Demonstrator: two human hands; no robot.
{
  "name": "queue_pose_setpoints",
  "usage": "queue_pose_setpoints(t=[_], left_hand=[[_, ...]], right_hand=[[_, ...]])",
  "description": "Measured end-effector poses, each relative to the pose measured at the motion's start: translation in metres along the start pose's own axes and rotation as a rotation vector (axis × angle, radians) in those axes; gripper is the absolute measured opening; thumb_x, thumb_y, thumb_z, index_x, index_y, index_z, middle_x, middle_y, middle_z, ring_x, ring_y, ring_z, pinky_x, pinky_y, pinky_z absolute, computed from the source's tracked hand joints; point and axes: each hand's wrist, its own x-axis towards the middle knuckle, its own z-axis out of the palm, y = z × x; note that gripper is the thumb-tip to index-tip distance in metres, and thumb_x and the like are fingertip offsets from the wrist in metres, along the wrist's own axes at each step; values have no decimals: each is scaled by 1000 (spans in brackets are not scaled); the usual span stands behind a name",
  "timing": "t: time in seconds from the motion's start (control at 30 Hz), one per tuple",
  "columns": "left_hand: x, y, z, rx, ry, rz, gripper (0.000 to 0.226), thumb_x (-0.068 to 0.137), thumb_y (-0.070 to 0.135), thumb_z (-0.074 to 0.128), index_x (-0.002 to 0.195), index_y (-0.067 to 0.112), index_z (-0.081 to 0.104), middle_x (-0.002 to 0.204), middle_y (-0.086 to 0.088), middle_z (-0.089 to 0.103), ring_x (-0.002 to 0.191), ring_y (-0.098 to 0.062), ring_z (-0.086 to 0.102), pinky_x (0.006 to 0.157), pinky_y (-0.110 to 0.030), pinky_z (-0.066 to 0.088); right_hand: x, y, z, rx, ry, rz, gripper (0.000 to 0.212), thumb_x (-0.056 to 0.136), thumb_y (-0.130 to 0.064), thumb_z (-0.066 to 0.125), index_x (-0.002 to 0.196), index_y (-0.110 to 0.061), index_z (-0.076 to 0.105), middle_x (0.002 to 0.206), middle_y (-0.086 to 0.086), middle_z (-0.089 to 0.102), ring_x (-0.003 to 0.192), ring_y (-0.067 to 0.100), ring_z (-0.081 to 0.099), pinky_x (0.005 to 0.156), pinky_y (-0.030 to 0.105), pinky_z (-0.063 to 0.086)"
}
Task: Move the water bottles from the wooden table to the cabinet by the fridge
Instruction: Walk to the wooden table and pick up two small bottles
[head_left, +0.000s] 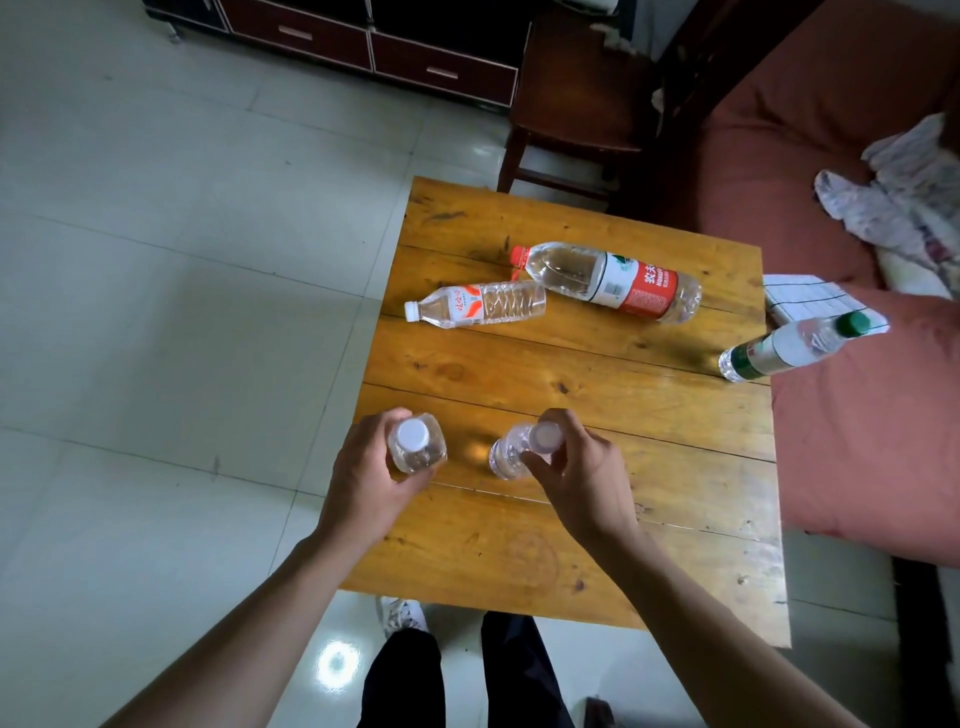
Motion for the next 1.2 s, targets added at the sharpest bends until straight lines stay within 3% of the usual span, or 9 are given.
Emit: queue_pose_setpoints(t=[0.07,0.2,0.33,0.43,0.53,0.8,0.97,1.07,1.2], left_hand=[[0,-1,0,-4,0,7,67,69,28,89,126,19,55,119,1,62,109,-12,56,83,-25,54],[-2,-4,3,-23,-30,26,69,68,22,91,126,22,55,121,3,61,110,-11,56,85,-28,56],[1,-6,8,-14,-91,6,69,71,24,89,129,28,51,125,4,59,114,-11,55,89,-25,54],[2,-1,14,9,-132,34,67,73,24,88,130,26,51,125,4,57,114,-8,54,88,-13,47],[1,6,19,36,-165,85,68,72,21,88,130,24,52,123,4,55,113,-6,51,85,-6,41],[2,11,28,-24,-166,81,73,67,20,90,129,22,52,121,10,59,110,-3,54,85,-6,45],[-2,2,44,-31,-117,46,73,62,18,93,123,21,53,114,10,62,102,-4,57,82,-5,46],[-4,-6,52,-55,-108,-2,74,60,15,94,123,19,55,113,10,63,102,-6,60,79,-5,46],[-3,-13,56,-54,-74,-80,75,58,20,95,123,19,59,112,9,66,101,-10,63,77,-17,54]], right_hand=[[-3,6,1,70,6,2,45,73,-24,86,109,-18,61,83,-8,62,61,7,56,56,10,39],[-10,15,8,111,-17,28,57,69,-27,88,119,-21,60,101,-7,52,73,-5,48,61,10,35],[-9,23,14,182,-51,93,64,68,-25,89,125,-24,58,112,-8,52,85,6,54,75,31,52],[-7,29,19,252,-83,85,66,68,-21,88,126,-24,57,119,-9,57,99,8,55,85,38,55],[-4,34,24,290,-108,89,68,67,-20,88,127,-25,55,120,-10,61,102,6,55,89,36,53],[-2,45,43,359,-129,143,71,67,-20,87,129,-26,52,123,-11,61,106,3,55,92,26,49],[-1,50,57,354,-126,117,69,68,-18,87,126,-24,50,119,-11,58,104,-11,50,86,0,35],[1,52,62,364,-114,127,66,68,-17,87,122,-24,50,114,-8,61,103,-12,50,83,-1,34],[2,55,63,382,-92,142,64,66,-20,88,120,-25,54,113,-8,64,104,-5,55,84,6,41]])
